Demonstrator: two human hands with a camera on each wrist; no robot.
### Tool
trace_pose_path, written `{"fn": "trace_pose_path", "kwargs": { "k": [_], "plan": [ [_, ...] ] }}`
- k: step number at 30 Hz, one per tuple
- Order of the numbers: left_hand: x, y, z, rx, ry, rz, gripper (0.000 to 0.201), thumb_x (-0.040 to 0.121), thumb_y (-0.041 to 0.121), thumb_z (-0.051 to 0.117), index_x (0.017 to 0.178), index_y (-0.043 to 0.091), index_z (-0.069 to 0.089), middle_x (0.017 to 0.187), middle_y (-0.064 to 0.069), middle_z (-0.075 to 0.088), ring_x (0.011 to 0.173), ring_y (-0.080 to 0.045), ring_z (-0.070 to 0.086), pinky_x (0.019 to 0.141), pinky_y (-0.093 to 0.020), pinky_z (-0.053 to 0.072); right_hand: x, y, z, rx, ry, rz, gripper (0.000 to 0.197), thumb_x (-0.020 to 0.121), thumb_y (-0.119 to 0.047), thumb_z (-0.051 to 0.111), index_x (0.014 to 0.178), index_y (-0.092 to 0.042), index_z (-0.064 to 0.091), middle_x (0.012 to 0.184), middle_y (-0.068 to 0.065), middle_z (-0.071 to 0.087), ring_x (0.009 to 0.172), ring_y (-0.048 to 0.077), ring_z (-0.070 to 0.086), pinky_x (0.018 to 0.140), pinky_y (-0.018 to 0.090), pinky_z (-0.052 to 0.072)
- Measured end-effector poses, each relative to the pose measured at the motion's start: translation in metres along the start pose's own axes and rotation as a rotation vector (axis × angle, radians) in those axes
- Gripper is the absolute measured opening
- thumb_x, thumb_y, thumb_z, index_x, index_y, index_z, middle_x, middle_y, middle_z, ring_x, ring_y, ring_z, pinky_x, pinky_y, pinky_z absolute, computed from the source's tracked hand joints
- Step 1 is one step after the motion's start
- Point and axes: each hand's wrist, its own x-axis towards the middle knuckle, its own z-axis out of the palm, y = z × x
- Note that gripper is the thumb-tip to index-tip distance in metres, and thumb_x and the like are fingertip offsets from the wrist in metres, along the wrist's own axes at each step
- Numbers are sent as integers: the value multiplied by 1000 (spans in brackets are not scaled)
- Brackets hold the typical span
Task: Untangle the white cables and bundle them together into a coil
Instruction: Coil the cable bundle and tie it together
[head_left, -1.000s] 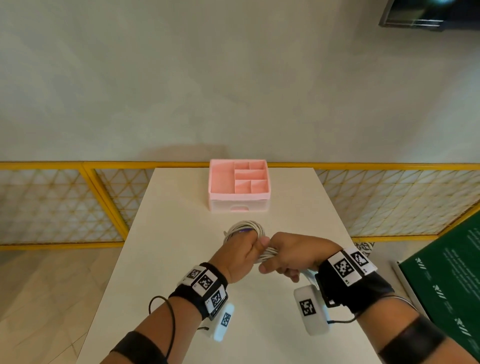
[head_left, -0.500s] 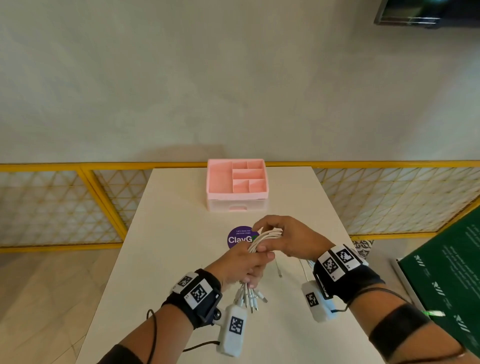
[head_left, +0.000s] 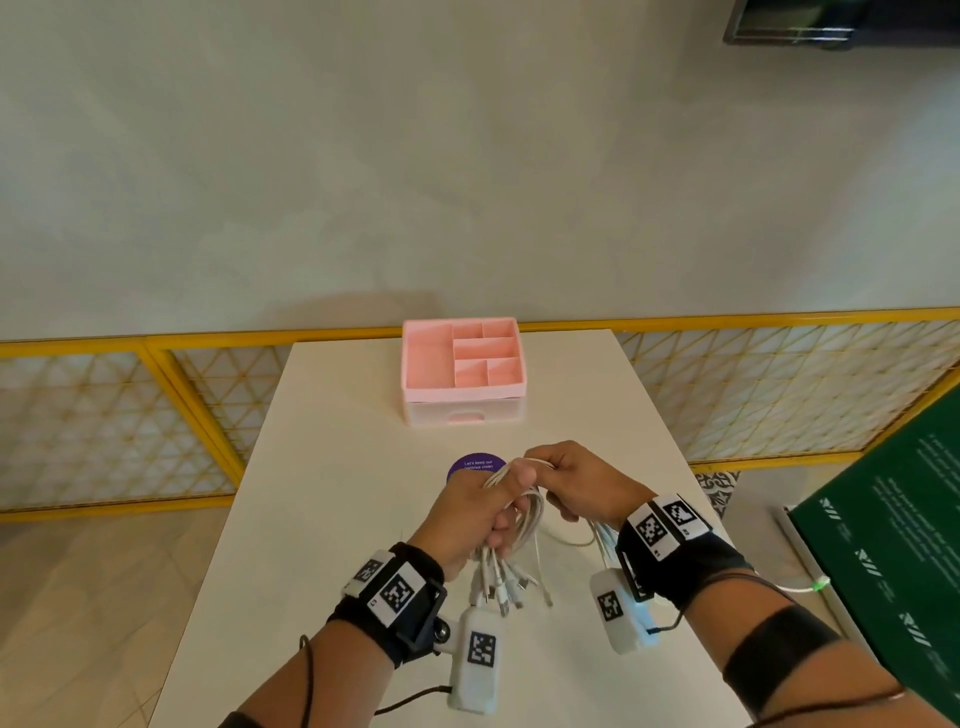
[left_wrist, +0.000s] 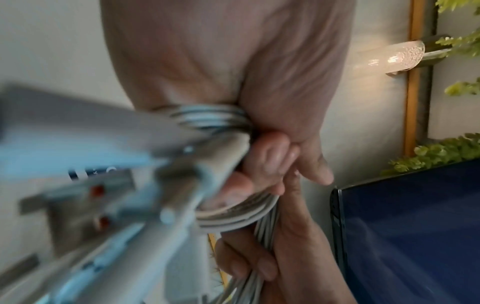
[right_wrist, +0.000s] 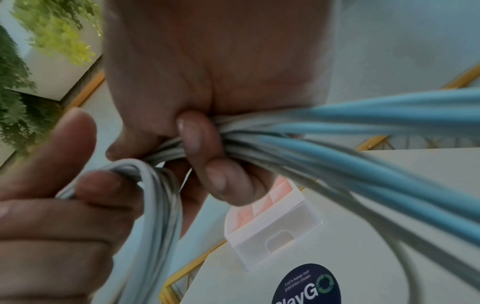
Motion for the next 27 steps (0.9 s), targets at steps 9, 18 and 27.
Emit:
{"fn": "trace_pose_path", "kwargs": {
  "k": [9,18,27],
  "plan": [
    [-1,1,-8,-274,25,-83,40,91,45,64,68,16,49,54,1,24,41,-13,24,44,-25,34,5,7,4,-16,114,-144,21,102,-30,55,106,-15,70,77,-13,65,59,5,51,57,22,42],
    [2,20,-7,-479,-51,-28,40,100,40,52,68,16,47,52,3,18,40,-11,19,45,-24,27,-15,61,24,-516,470,-256,47,96,-69,14,105,-32,41,67,-11,52,67,29,59,61,39,45],
    [2,27,-8,-576,-15,59,40,99,42,52,69,15,47,51,5,21,38,-8,22,42,-24,30,-7,48,34,-331,395,-193,24,105,-36,40,85,-22,39,58,-7,45,51,9,40,57,39,37]
  ]
}}
